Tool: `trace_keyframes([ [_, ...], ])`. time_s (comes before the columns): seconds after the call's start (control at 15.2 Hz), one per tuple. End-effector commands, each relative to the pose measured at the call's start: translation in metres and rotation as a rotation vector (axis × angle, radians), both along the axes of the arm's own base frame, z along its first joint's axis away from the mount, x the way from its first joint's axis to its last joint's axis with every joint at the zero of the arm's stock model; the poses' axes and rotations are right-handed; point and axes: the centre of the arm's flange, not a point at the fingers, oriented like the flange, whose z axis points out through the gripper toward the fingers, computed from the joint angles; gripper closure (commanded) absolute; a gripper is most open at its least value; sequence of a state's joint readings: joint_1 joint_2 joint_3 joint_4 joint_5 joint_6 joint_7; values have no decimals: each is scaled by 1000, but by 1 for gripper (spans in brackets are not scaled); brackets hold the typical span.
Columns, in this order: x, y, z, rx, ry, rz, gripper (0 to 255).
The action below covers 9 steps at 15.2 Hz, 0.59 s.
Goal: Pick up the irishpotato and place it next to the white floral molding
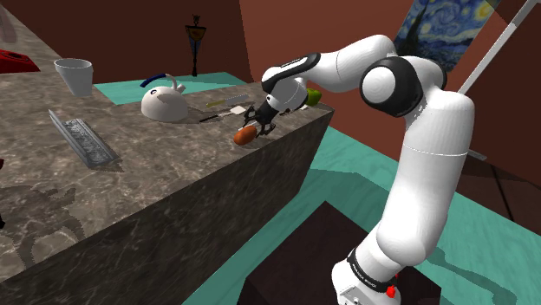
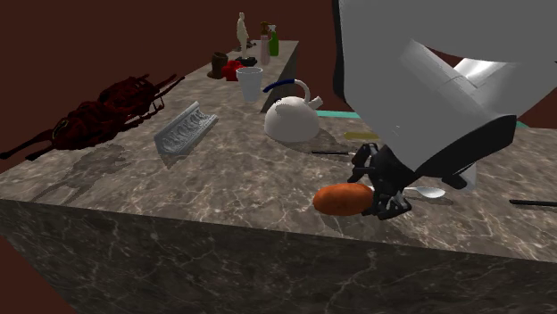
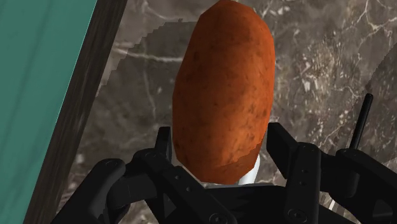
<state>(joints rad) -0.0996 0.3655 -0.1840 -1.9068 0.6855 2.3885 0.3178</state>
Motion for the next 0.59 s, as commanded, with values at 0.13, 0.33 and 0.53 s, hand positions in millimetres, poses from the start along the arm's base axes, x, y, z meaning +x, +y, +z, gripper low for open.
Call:
trace_keyframes([
  [0.13, 0, 0, 0, 0, 1, 0, 255],
  [0.33, 0, 0, 0, 0, 1, 0, 255],
  [0.53, 0, 0, 5, 0, 1, 0, 255],
])
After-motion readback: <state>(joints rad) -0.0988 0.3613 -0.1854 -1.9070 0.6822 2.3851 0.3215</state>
